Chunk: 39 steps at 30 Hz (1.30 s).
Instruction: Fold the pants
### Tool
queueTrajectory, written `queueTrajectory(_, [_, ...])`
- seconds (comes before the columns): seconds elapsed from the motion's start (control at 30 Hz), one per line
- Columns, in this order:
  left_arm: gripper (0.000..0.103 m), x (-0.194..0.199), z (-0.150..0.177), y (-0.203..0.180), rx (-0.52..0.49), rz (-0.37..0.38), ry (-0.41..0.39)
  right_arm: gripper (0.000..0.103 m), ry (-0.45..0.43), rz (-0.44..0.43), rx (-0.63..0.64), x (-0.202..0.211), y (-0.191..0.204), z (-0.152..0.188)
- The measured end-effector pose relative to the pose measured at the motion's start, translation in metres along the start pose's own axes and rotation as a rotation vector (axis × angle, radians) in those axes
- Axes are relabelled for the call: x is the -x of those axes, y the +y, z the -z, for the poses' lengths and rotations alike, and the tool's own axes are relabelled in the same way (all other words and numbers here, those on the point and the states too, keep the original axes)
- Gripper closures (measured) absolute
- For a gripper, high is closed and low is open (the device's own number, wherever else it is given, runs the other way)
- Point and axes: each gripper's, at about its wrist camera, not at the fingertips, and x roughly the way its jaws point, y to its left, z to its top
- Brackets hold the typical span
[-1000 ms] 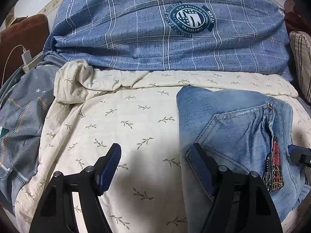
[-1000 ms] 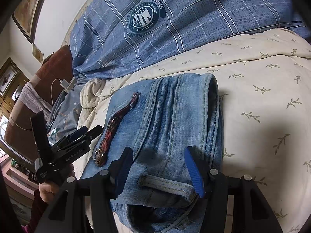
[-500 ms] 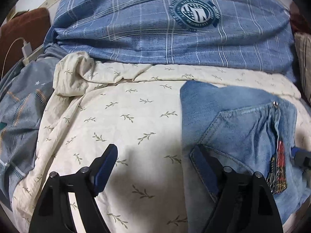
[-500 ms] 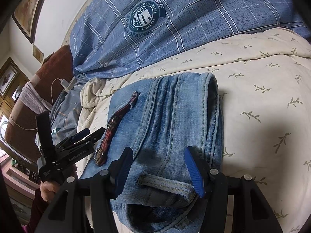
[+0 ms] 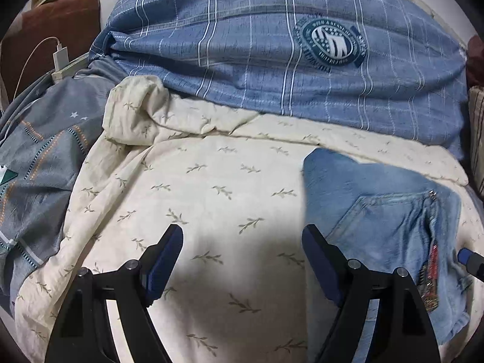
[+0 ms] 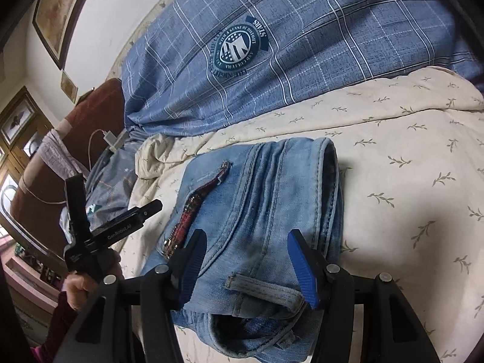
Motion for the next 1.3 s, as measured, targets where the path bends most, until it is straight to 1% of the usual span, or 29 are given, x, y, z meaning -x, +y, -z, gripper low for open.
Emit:
queueTrajectory(0.13, [0.021,-0.003,0.003,0.004,-0.013,-0.016,0.017,0.044,0.026,0.018,0.016,-0.008,0.004,0.003])
queueTrajectory(0.27, [0.021,-0.014,0.008,0.001,-0.046,-0.028,0.076,0.044,0.066,0.061,0.025,-0.02,0.004,0.006])
queueTrajectory(0.4, [0.021,-0.02,0.013,-0.005,-0.069,-0.032,0.111,0.043,0.07,0.065,0.025,-0.023,0.002,0.007])
queueTrajectory(0.77, [0.021,-0.004,0.006,-0.007,-0.064,-0.075,0.022,0.043,0.076,0.046,0.018,-0.019,-0.001,0.006])
queueTrajectory(1.3, [0.021,0.001,0.001,-0.022,-0.063,-0.078,-0.012,0.043,0.044,0.028,0.068,0.0,0.004,0.008])
